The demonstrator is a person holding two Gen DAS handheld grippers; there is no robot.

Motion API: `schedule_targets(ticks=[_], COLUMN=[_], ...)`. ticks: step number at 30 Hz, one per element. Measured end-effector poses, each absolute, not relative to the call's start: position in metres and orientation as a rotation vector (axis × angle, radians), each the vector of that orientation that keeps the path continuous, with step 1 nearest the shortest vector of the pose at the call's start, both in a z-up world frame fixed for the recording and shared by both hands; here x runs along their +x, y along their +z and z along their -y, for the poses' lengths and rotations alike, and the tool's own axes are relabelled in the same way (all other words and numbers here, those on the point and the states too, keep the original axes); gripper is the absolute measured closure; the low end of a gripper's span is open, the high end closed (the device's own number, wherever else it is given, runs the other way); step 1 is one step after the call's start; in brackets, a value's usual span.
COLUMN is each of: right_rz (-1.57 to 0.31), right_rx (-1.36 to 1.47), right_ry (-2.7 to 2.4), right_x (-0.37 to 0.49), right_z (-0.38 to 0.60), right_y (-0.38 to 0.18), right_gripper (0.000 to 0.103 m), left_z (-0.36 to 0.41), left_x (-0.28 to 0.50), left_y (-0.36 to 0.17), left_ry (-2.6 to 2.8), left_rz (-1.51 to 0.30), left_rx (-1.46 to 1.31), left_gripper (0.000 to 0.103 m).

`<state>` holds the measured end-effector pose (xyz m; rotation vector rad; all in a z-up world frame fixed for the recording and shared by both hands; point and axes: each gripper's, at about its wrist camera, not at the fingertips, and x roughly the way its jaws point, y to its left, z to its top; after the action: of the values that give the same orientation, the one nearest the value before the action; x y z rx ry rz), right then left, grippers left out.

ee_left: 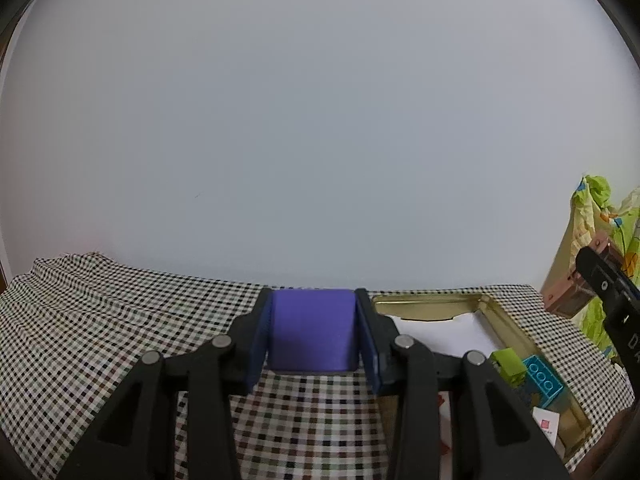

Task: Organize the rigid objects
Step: 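Carry the purple cube and copper frame toward the tin tray with both tools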

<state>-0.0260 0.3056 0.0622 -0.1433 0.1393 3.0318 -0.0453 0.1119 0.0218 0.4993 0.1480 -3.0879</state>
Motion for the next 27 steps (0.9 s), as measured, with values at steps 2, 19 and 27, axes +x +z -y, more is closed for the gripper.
schedule_targets(ticks=[2, 19, 27], right_rz=[-0.140, -0.145, -0.136], right_rx=[-0.143, -0.125, -0.135], right_ry=[3.028, 2.965, 2.945], right_x=[-0.025, -0.013, -0.010], right_z=[-0.308, -0.342, -0.353], right_y=[0.063, 0.066, 0.067], right_gripper=[0.056, 0.056, 0.056], left_z=[-0.115, -0.145, -0.167], left_x=[-0.046, -0.045, -0.047], left_y=[0.022, 0.024, 0.019], left_ry=[-3.092, -3.159, -3.207], left_rz=[-0.147, -0.118, -0.097], left_rx=[0.498, 0.475, 0.530], left_gripper=[0.064, 0.064, 0.064])
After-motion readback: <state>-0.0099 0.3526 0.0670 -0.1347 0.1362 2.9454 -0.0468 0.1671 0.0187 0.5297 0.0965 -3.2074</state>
